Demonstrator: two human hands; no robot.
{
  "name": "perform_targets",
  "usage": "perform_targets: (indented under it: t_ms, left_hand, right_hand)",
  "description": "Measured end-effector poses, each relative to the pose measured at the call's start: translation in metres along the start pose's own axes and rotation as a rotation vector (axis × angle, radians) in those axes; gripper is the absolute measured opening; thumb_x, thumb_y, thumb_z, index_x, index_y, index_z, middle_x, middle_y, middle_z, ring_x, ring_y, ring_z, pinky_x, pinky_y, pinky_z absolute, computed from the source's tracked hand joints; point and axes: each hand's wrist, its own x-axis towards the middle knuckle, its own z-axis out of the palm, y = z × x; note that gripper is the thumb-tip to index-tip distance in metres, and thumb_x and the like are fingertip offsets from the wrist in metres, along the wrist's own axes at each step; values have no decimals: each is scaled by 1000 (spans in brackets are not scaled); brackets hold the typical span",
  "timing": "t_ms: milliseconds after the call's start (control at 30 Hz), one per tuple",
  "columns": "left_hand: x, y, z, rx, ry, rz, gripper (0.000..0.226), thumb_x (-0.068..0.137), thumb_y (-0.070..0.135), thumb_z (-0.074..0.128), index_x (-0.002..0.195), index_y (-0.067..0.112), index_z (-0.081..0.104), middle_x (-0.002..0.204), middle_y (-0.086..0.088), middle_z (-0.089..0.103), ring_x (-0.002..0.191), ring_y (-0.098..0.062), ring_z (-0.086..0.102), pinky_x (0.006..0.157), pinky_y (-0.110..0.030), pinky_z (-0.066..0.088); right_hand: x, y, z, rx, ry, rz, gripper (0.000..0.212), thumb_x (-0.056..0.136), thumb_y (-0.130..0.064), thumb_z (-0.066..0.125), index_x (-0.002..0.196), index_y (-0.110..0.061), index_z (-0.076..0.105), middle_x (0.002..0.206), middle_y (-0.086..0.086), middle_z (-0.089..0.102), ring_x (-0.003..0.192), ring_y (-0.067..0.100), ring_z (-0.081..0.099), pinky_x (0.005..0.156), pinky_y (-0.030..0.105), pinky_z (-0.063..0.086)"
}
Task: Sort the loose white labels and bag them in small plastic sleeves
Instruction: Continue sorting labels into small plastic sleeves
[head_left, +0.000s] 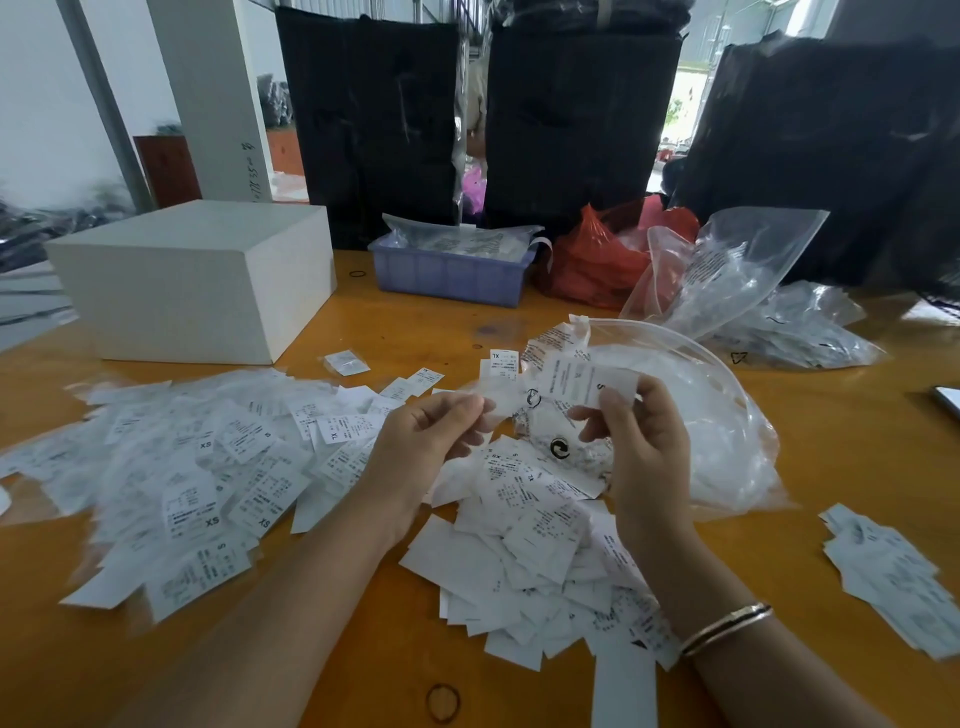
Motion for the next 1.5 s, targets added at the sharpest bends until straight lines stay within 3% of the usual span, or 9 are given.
perform_targets:
  t_ms: [100, 267, 500, 900, 1500]
  left_hand:
    - [-2, 3, 2, 13, 5, 7, 35, 71, 52, 59, 85, 25, 75, 85, 4, 74, 78, -6, 67, 67, -14, 52]
    - [-3, 4, 4, 30, -3, -2, 27, 68, 53, 60, 74, 32, 77, 82, 5, 74, 78, -6, 67, 67, -16, 51]
    - [-3, 4, 5, 28, -53, -24, 26, 63, 57, 61, 75, 38, 76, 82, 6, 73, 69, -1, 64, 76, -22, 54]
    - [-4, 4, 5, -38, -106, -32, 32, 59, 54, 66, 75, 29, 78, 76, 2, 73, 68, -3, 64, 66, -15, 51]
    - [-2, 2, 4, -56, -141, -20, 34, 61, 54, 67, 78, 27, 78, 76, 1, 73, 70, -3, 65, 65, -14, 50]
  right_hand:
    - [-1, -3, 2, 19, 3, -31, 14, 96, -7, 49, 92, -18, 57, 76, -1, 71, 61, 6, 60, 59, 16, 50]
    - [-3, -2, 4, 9, -45, -38, 14, 96, -7, 49, 94, -18, 57, 78, -1, 71, 62, 7, 60, 59, 17, 50]
    - [-4, 1, 7, -133, -118, -77, 21, 95, -5, 50, 87, -23, 56, 78, -12, 66, 68, 6, 59, 63, 18, 51]
    - [-3, -2, 8, -83, -26, -114, 23, 95, -4, 50, 88, -25, 55, 80, -9, 66, 69, 5, 60, 66, 17, 50]
    - [-4, -2, 7, -64, -83, -135, 23, 94, -6, 50, 88, -27, 56, 81, -9, 67, 70, 5, 61, 67, 17, 51]
